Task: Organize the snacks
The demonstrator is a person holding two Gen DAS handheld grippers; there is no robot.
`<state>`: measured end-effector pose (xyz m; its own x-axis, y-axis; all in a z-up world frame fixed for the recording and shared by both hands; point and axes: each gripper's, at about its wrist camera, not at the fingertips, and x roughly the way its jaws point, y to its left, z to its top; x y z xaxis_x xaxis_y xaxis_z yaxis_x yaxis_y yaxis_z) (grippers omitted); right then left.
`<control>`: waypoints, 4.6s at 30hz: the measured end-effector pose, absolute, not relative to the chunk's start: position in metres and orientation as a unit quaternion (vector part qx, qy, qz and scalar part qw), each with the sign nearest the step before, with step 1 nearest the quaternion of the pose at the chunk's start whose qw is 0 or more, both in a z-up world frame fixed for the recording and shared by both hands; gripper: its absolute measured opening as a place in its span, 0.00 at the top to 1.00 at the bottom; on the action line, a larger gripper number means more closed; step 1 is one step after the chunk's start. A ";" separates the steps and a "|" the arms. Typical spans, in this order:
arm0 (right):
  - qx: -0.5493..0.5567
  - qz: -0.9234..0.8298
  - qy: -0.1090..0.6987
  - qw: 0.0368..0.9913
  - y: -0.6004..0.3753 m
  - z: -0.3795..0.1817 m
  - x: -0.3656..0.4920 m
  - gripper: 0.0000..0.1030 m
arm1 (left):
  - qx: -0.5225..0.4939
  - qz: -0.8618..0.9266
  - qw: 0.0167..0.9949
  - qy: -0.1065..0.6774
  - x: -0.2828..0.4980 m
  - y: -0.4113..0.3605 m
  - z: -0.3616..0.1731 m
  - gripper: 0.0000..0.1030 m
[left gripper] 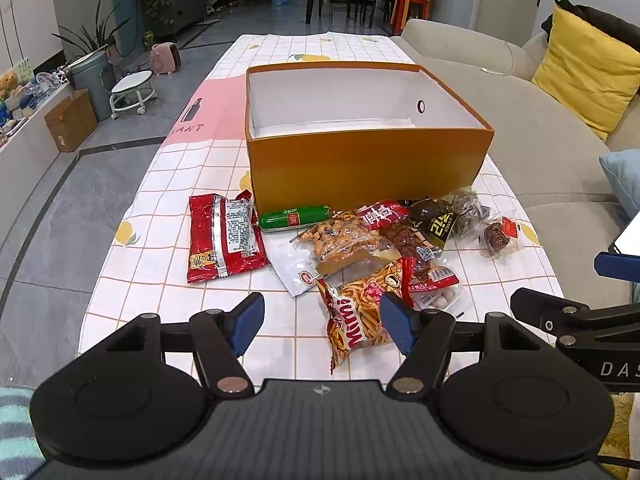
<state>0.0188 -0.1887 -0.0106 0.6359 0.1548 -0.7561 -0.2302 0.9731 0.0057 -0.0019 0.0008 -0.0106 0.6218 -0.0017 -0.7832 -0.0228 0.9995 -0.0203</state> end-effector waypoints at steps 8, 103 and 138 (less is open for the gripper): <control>-0.048 0.107 0.415 0.902 -0.187 -0.011 0.019 0.04 | -0.019 0.005 0.897 0.441 0.000 0.002 -0.009 0.24; -0.040 0.190 0.432 0.881 -0.108 -0.031 0.112 0.60 | -0.130 0.059 0.860 0.491 0.091 0.103 -0.040 0.16; -0.003 0.183 0.462 0.868 -0.120 -0.072 0.160 0.60 | -0.048 0.098 0.857 0.504 0.138 0.100 -0.102 0.20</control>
